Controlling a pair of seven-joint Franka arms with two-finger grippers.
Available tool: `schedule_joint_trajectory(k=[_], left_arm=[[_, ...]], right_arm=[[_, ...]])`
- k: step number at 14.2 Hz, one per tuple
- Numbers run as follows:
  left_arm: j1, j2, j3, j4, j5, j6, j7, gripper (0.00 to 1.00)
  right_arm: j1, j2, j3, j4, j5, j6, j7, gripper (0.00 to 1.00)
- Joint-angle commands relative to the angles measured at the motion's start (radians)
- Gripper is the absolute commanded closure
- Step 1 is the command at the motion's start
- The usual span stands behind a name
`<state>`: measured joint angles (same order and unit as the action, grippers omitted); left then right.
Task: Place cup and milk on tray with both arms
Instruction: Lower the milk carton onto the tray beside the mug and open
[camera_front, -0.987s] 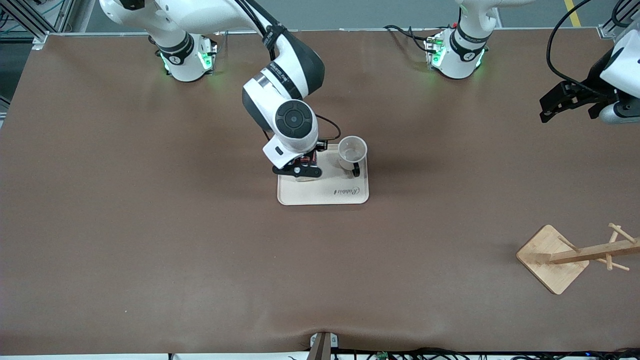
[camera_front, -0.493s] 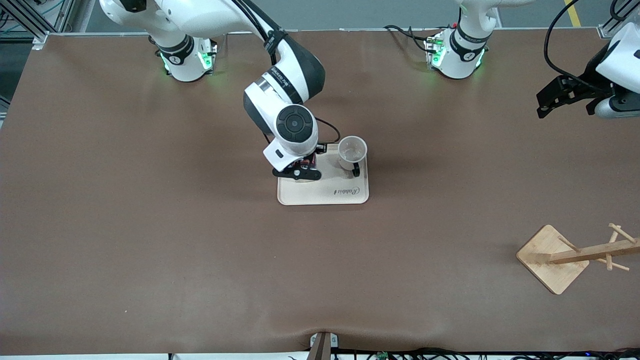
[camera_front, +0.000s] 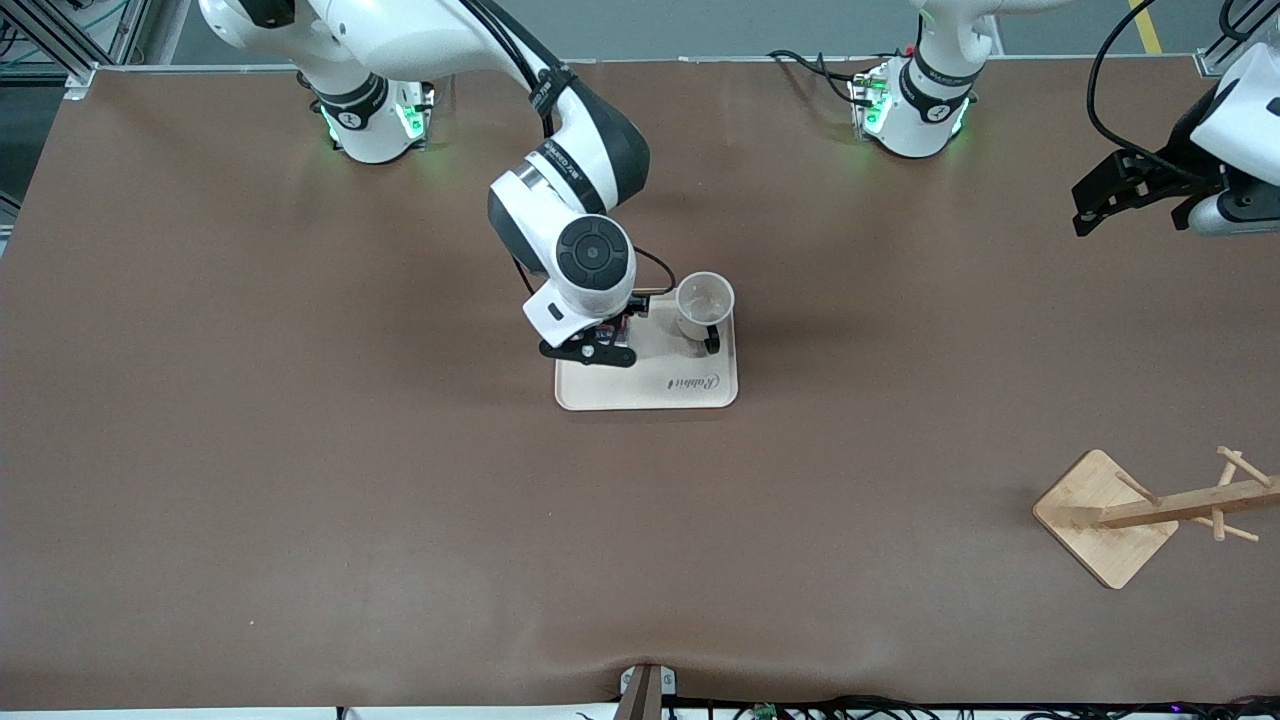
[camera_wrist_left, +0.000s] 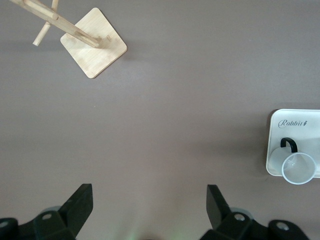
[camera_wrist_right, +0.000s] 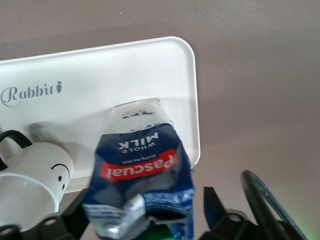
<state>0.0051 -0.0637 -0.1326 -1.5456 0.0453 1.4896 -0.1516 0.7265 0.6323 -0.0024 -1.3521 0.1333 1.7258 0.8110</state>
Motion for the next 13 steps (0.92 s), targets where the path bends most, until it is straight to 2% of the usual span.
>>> schedule_joint_trajectory(k=[1,9,13], left_arm=[[0.004,-0.002,-0.004,0.013,-0.018,-0.029,0.014,0.00],[0.004,-0.010,-0.004,0.015,-0.016,-0.051,0.014,0.00],[0.004,-0.007,-0.005,0.016,-0.016,-0.052,0.012,0.00]], right_arm=[[-0.007,0.001,0.001,0.039,-0.011,-0.018,0.014,0.00],[-0.027,-0.009,0.007,0.096,0.000,-0.072,0.013,0.00],[-0.082,-0.029,-0.002,0.238,0.034,-0.273,0.010,0.00]])
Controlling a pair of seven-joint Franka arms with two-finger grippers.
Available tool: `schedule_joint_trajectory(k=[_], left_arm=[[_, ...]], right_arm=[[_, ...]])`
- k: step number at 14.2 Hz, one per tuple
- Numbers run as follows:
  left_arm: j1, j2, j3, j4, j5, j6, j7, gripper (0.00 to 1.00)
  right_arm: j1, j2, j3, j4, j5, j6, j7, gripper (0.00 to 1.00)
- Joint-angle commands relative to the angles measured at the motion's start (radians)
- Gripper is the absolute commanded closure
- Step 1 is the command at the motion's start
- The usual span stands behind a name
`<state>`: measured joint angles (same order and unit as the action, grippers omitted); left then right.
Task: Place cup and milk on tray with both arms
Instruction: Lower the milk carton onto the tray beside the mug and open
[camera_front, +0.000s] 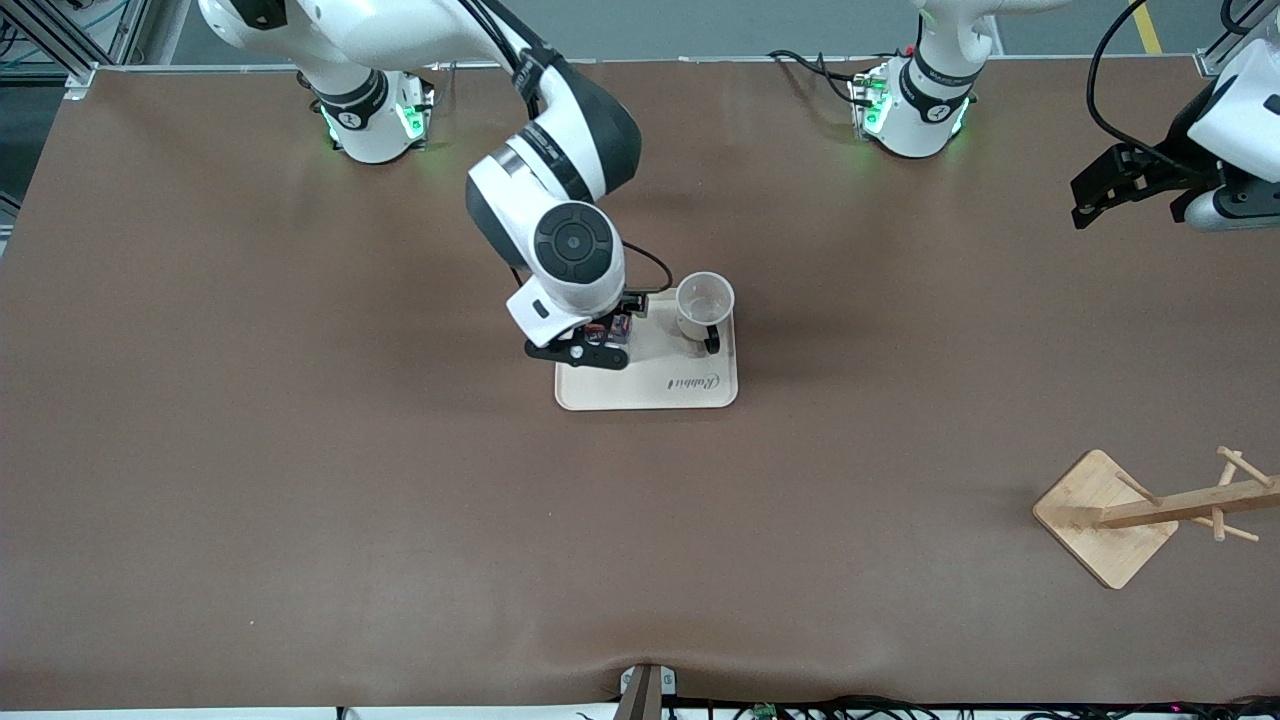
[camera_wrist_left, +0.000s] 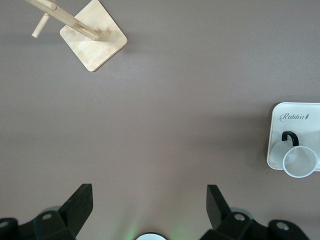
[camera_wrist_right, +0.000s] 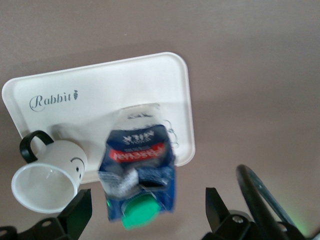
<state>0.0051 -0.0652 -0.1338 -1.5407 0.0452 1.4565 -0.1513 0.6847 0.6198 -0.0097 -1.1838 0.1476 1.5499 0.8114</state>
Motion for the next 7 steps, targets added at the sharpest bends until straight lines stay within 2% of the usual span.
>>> schedule_joint_trajectory(k=[1,7], left_arm=[[0.004,-0.007,-0.004,0.011,-0.016,-0.019,0.012,0.00],[0.003,-0.005,-0.012,0.013,-0.015,-0.018,0.003,0.00]], right_arm=[[-0.069,-0.032,0.007,0.093,0.023,-0.126,0.009,0.00],[-0.198,-0.170,0.001,0.102,-0.005,-0.287,0.015,0.00]])
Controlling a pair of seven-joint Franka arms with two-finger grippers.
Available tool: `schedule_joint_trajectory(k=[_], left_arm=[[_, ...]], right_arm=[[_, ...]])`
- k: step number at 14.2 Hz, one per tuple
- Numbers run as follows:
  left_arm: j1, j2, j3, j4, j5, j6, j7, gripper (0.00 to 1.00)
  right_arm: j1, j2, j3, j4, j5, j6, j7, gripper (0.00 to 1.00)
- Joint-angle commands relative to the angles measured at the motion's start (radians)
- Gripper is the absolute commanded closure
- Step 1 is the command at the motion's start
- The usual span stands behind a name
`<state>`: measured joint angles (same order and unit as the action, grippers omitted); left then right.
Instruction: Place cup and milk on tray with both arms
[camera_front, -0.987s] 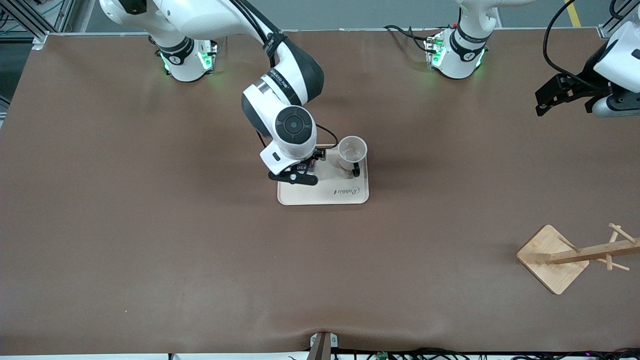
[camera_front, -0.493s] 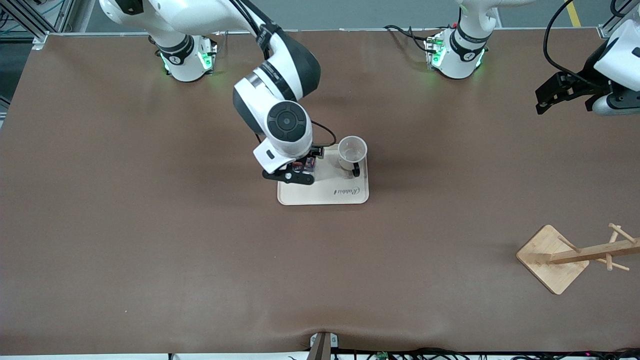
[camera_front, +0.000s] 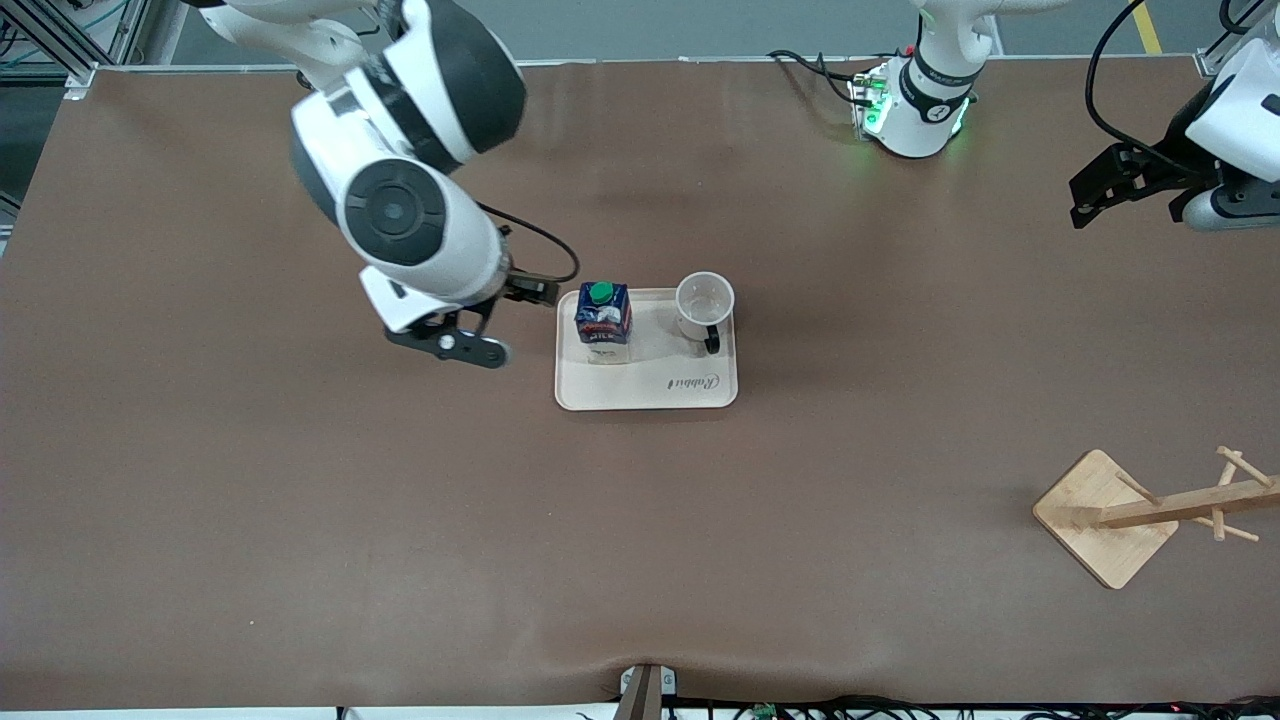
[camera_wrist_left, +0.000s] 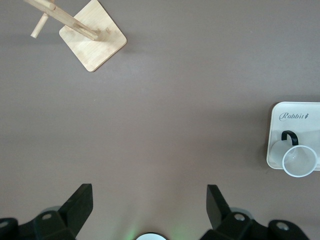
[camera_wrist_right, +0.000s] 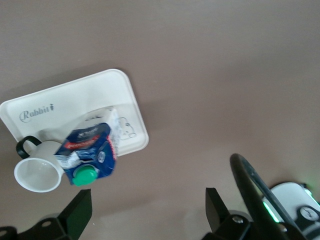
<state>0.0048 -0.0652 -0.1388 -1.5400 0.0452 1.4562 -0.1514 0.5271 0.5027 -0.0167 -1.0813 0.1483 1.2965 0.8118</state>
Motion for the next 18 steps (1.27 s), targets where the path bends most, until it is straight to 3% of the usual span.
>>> schedule_joint_trajectory(k=[1,4,8,11,14,18], left_arm=[[0.003,-0.004,-0.007,0.012,-0.015,-0.014,0.001,0.00],[0.001,0.007,-0.007,0.011,-0.015,0.003,0.000,0.00],[0.003,0.007,-0.007,0.011,-0.015,0.004,-0.002,0.00],[0.003,0.002,-0.007,0.011,-0.015,0.001,-0.002,0.00],[0.003,-0.007,-0.013,0.006,-0.015,0.001,-0.002,0.00],[0.007,-0.005,-0.018,0.011,-0.007,0.001,0.009,0.00]], right_arm=[[-0.061,-0.099,0.014,-0.012,-0.034,-0.033,0.011,0.00],[-0.097,-0.189,0.012,-0.113,-0.079,-0.019,-0.109,0.00],[-0.200,-0.352,0.012,-0.357,-0.101,0.113,-0.363,0.00],[-0.288,-0.386,0.012,-0.376,-0.159,0.109,-0.523,0.00],[-0.360,-0.421,0.011,-0.376,-0.187,0.136,-0.557,0.00],[-0.476,-0.434,0.012,-0.381,-0.188,0.135,-0.732,0.00]])
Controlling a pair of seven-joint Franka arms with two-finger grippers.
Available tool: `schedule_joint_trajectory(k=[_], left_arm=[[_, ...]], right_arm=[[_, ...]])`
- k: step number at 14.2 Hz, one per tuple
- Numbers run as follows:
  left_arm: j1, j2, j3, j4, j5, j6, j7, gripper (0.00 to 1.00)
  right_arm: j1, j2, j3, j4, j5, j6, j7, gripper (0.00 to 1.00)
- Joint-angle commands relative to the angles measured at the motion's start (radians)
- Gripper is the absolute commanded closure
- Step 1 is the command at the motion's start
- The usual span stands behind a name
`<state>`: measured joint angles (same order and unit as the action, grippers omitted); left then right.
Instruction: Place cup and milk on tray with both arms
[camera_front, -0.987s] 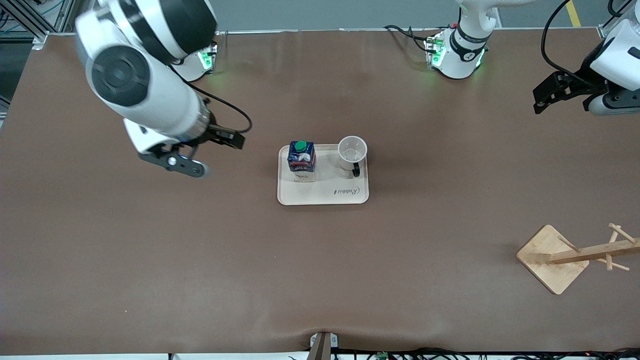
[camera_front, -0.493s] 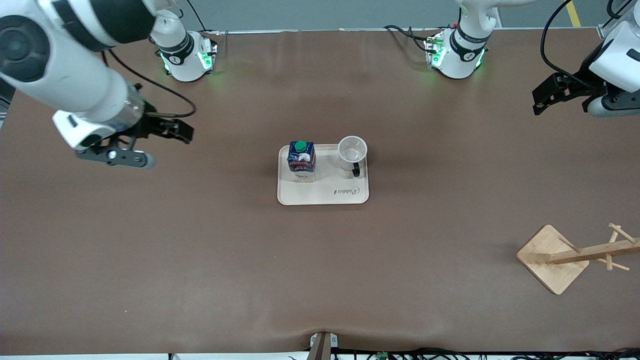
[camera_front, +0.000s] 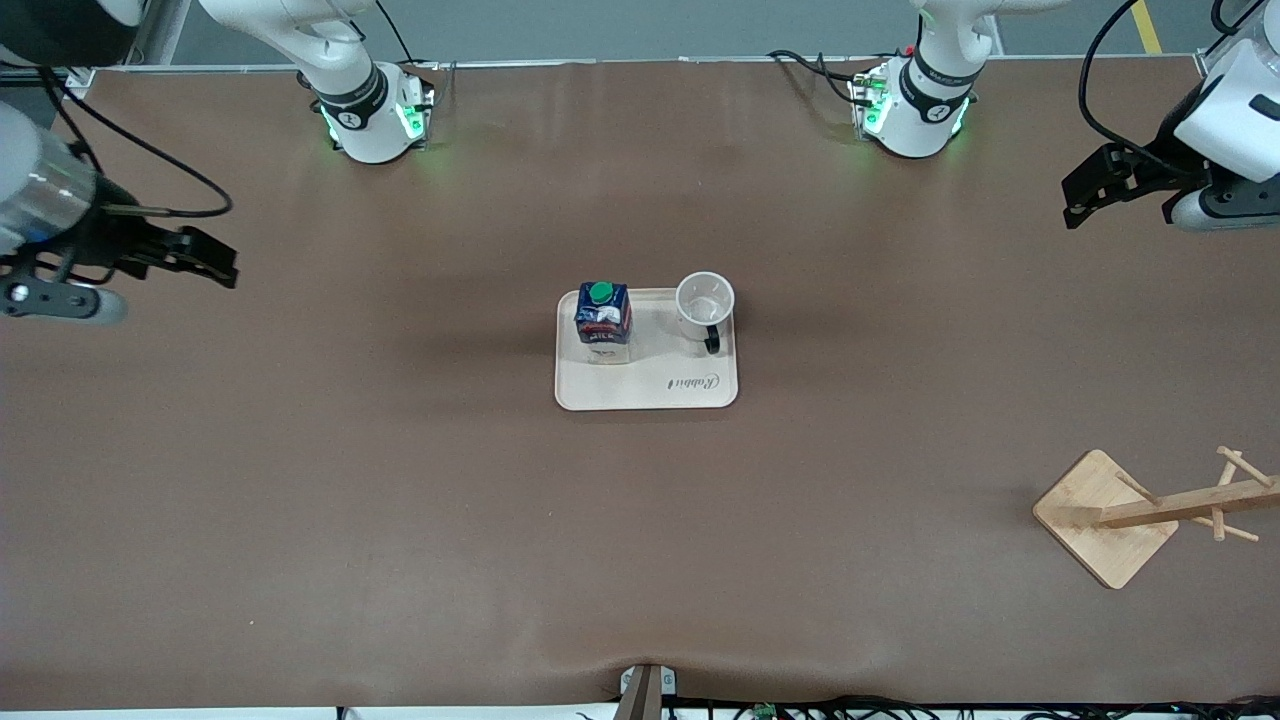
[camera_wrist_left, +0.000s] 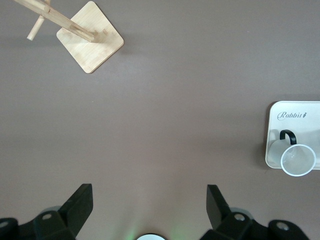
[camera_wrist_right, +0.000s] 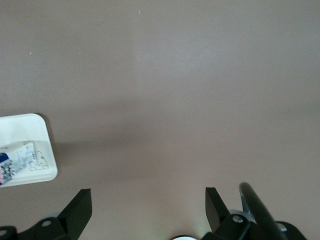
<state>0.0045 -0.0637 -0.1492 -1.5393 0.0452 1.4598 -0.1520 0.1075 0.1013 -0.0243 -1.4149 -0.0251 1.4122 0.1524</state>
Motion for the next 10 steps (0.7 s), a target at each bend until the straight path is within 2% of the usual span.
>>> schedule_joint_trajectory(k=[1,6,10], left_arm=[[0.008,-0.007,-0.007,0.010,-0.007,-0.002,0.012,0.00],[0.017,-0.002,0.007,0.021,-0.013,-0.002,0.019,0.00],[0.015,0.001,0.013,0.022,-0.013,-0.002,0.020,0.00]], right_arm=[[-0.075,-0.035,0.021,-0.045,-0.015,0.014,-0.088,0.00],[-0.069,-0.083,0.024,-0.050,0.001,-0.027,-0.092,0.00],[-0.097,-0.113,0.089,-0.064,0.001,-0.059,-0.096,0.00]])
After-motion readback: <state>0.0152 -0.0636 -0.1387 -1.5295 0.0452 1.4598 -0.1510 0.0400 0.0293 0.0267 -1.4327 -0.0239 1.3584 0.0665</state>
